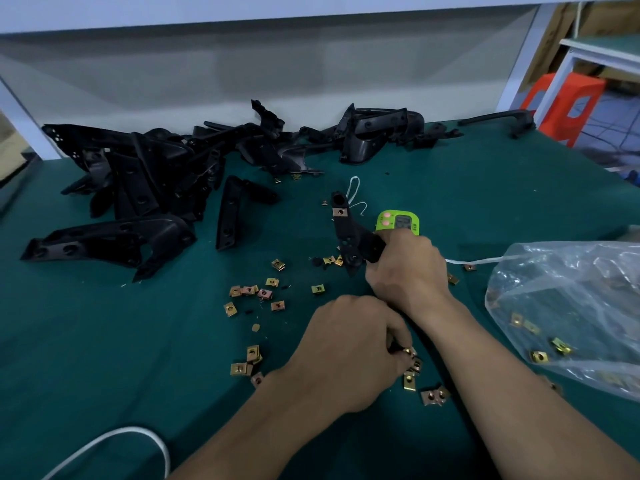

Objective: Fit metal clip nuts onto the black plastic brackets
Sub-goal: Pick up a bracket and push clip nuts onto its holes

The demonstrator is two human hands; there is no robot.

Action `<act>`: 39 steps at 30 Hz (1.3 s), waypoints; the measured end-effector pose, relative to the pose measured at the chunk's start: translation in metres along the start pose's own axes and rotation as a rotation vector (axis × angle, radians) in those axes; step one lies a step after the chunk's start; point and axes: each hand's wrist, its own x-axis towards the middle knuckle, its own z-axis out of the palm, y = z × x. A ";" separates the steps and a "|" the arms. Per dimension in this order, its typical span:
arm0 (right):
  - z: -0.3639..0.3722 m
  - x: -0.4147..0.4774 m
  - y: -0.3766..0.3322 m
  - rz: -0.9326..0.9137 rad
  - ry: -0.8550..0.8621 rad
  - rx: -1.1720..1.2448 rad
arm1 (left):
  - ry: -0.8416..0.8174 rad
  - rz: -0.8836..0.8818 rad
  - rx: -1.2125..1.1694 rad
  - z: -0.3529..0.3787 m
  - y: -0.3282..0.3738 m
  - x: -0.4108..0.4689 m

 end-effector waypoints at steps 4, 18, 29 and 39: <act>-0.001 0.000 0.000 -0.008 -0.016 -0.004 | -0.054 -0.016 -0.120 -0.007 0.003 -0.002; 0.002 -0.001 0.003 -0.072 0.032 0.016 | 0.102 -0.196 -0.761 -0.086 -0.056 0.009; 0.000 -0.007 -0.002 -0.135 0.066 -0.010 | 0.312 -0.252 -0.702 -0.083 -0.079 0.011; 0.000 -0.011 -0.003 -0.148 0.064 -0.012 | 0.242 -0.276 -0.562 -0.071 -0.085 0.017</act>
